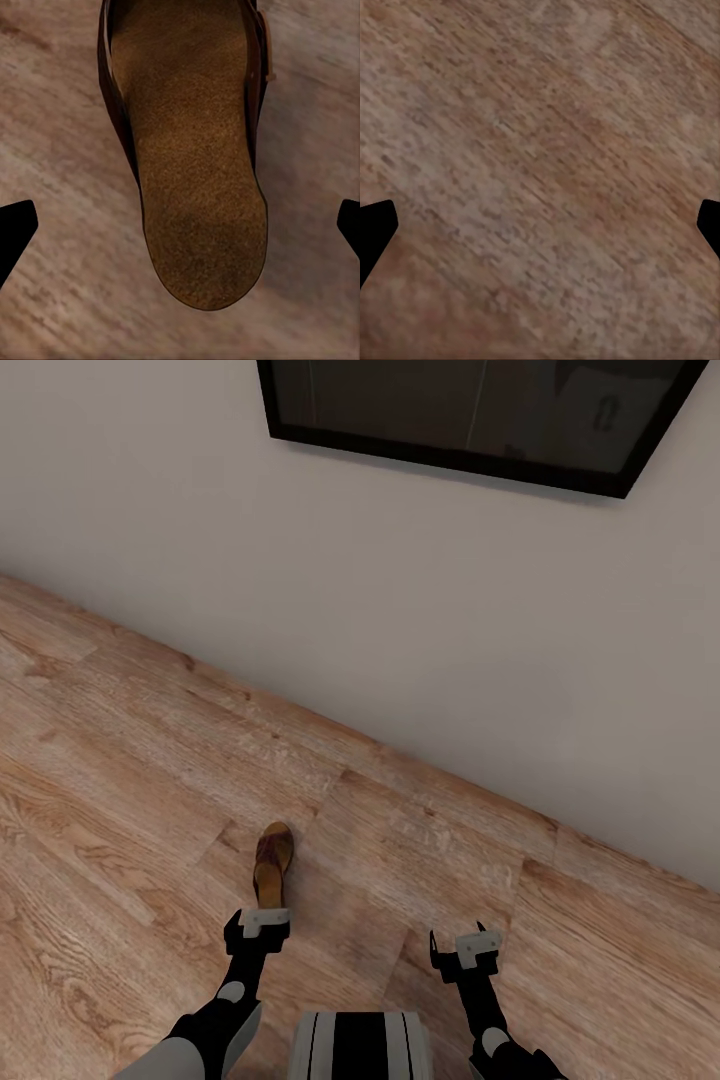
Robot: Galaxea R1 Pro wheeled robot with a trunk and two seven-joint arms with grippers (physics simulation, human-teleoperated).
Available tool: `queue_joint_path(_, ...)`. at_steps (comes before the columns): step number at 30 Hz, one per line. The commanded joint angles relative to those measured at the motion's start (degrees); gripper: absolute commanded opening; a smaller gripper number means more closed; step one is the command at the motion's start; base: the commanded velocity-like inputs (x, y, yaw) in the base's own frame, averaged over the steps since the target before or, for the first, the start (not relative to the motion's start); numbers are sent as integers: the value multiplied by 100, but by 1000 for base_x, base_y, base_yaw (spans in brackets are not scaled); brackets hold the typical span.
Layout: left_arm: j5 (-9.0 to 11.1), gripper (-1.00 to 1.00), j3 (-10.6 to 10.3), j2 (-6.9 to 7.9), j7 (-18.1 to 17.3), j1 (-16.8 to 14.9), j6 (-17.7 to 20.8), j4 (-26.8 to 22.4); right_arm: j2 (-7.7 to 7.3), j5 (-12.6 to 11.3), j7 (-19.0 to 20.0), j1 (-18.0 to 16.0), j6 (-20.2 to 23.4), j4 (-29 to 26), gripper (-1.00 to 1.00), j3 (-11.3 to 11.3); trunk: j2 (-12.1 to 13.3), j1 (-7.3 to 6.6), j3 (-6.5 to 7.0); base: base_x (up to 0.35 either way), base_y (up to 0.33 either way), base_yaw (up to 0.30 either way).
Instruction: Pick up the two gym shoes and the two sandals from the corridor floor and place them onto the hallstand (shoe rack) in the corridor, making sure they are on the rack and not on the floor. Arrange them so the two gym shoes are next to each other and the two sandals are next to each other.
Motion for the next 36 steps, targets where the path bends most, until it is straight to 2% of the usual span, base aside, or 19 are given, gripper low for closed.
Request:
queue_joint_path(1,0,100,0,0,0,-1,-2,0,0,0,0,0,-1,0,100,0,0,0,0,0,0,0)
queue_joint_path(6,0,100,0,0,0,1,-1,0,-1,0,0,0,-1,0,100,0,0,0,0,0,0,0)
queue_joint_path(11,0,100,0,0,0,0,-1,0,-1,0,0,0,-1,0,100,0,-7,13,-111,0,0,0)
queue_joint_path(17,0,100,0,0,0,-2,-1,0,1,0,2,0,-3,0,100,0,-7,13,-111,0,0,0)
queue_joint_path(19,0,100,0,0,0,1,-1,0,0,0,1,0,-3,0,100,0,-9,18,-155,0,0,0)
queue_joint_path(36,0,100,0,0,0,-1,-2,0,-1,0,0,0,-4,0,100,0,-9,18,-155,15,0,0)
